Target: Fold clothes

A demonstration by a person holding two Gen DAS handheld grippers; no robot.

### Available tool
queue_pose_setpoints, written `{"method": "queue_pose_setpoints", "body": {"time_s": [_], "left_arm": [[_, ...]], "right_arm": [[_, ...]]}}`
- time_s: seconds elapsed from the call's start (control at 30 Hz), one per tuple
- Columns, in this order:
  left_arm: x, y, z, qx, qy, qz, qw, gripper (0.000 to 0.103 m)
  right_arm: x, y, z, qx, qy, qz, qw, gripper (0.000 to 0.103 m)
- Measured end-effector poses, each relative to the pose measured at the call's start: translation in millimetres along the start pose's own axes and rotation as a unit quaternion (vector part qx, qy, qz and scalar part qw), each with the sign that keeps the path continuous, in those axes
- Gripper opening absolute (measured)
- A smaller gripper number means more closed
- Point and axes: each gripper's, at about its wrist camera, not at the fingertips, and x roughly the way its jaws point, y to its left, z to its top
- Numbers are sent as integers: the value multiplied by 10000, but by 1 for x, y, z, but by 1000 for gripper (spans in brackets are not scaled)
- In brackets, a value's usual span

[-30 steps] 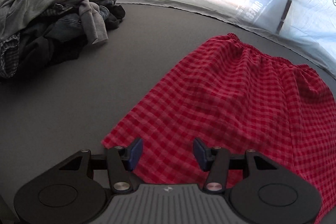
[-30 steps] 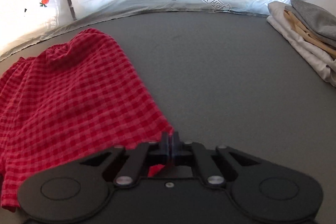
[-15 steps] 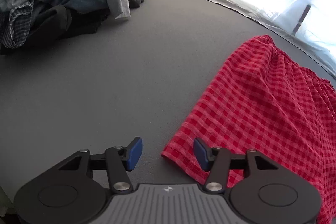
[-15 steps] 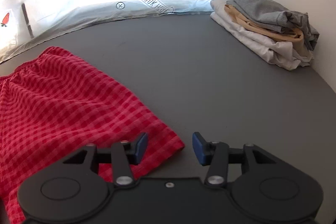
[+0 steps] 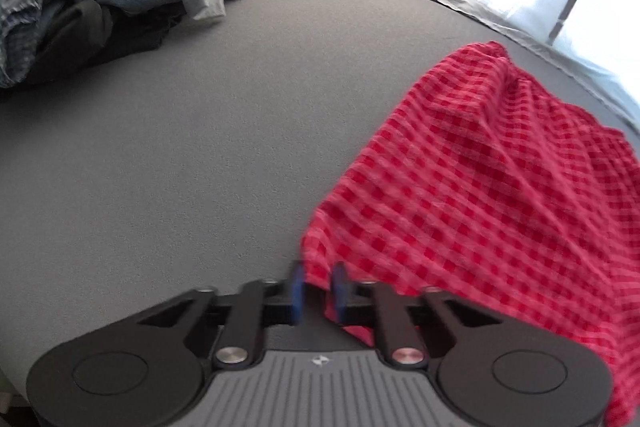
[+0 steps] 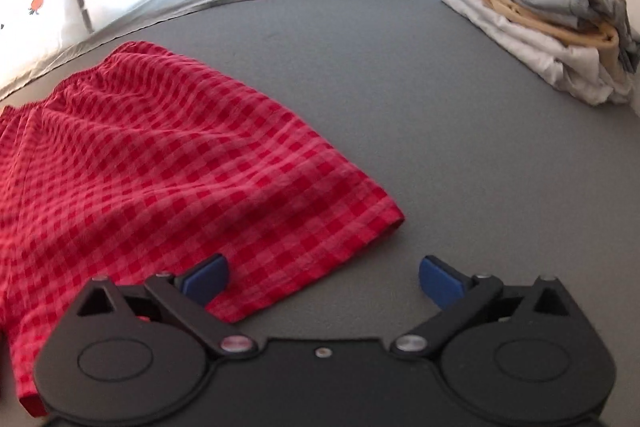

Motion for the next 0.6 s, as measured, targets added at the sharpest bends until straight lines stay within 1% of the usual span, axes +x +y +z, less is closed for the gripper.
{"method": "queue_pose_setpoints", "body": {"time_s": [0.13,0.2,0.27,0.3,0.33,0.37,0.4,0.43,0.47,0.5,0.53,0.57,0.6], "left_arm": [[-21,-23,1,97,-337,-359,9987,3],[-34,-43,2,142,-462,-762,9959,3],[-46,-70,0,255,-557,-1253,9902,3],[-52,-87,-3,381,-572,-1570,9852,3],[-57,-106,-7,538,-572,-1919,9783,3],[-60,-124,-12,702,-524,-2218,9712,6],[-61,-139,-18,902,-438,-2408,9654,10],[-61,-154,-25,1117,-346,-2555,9597,11],[-62,-169,-32,1332,-253,-2700,9533,18],[-62,-180,-37,1534,-165,-2730,9496,24],[-61,-185,-41,1653,-96,-2669,9494,26],[-61,-186,-44,1663,-55,-2602,9511,28],[-60,-182,-45,1562,-35,-2561,9539,31]], "right_arm": [[-1,-2,-1,-93,23,174,9998,103],[-3,-5,-3,-195,5,288,9994,103],[-4,-7,-5,-293,-21,388,9988,103],[-4,-8,-5,-318,-29,422,9986,103],[-4,-8,-5,-342,-37,453,9984,103],[-3,-9,-5,-365,-46,474,9982,103],[-3,-9,-4,-383,-56,485,9981,103],[-2,-9,-3,-395,-59,487,9980,103],[-1,-9,-2,-404,-60,486,9980,103],[0,-9,-1,-407,-55,478,9980,103],[1,-9,0,-408,-48,470,9980,103],[1,-10,1,-401,-38,469,9981,103],[1,-10,2,-377,-26,472,9982,103]]}}
